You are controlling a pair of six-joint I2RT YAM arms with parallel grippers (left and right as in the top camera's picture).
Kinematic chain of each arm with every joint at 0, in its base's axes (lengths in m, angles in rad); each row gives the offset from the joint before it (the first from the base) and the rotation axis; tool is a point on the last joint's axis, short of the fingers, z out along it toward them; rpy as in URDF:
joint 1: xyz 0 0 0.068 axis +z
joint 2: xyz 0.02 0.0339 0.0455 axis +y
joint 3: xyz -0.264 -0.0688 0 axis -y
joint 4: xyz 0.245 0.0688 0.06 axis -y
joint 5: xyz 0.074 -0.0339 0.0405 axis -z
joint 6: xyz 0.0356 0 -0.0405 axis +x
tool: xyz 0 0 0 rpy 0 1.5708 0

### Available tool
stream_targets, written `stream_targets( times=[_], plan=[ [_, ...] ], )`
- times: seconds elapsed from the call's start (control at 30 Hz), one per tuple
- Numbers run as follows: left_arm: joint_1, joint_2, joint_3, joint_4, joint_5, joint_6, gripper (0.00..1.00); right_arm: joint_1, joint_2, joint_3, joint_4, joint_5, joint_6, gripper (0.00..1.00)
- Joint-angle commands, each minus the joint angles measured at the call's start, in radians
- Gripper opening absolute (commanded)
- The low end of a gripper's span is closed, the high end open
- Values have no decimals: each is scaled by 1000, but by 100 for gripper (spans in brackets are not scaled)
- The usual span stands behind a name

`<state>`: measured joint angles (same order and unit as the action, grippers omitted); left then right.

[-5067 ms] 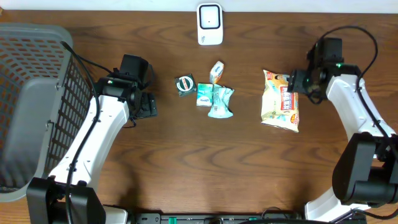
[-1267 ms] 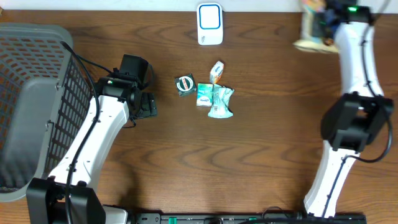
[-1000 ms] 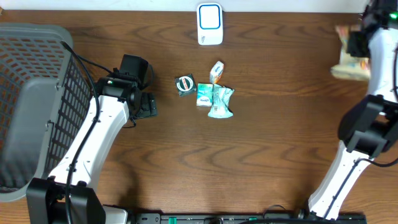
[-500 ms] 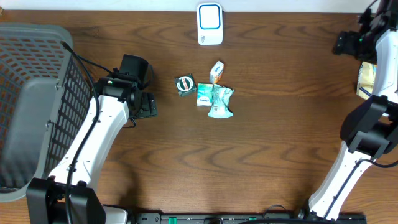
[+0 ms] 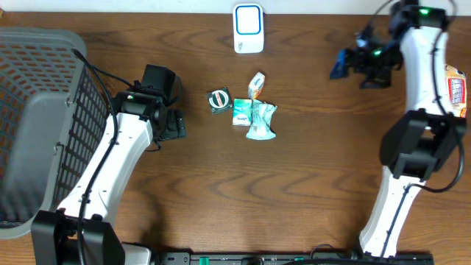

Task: Scan the item barcode
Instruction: 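Reach the right gripper to the green wipes pack and grasp it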

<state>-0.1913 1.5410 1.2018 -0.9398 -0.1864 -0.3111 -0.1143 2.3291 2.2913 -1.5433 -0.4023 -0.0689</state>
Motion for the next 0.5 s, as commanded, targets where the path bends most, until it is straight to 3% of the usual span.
stream_targets(
  times=[0.0, 0.33, 0.47],
  plan=[
    [5, -13, 4, -5, -9, -5, 98, 92, -24, -8, -18, -29, -68, 99],
    [5, -13, 4, -5, -9, -5, 98, 235, -24, -183, 168, -77, -20, 99],
    [5, -13, 4, -5, -9, -5, 98, 250, -24, -289, 305, -193, 20, 99]
  ],
)
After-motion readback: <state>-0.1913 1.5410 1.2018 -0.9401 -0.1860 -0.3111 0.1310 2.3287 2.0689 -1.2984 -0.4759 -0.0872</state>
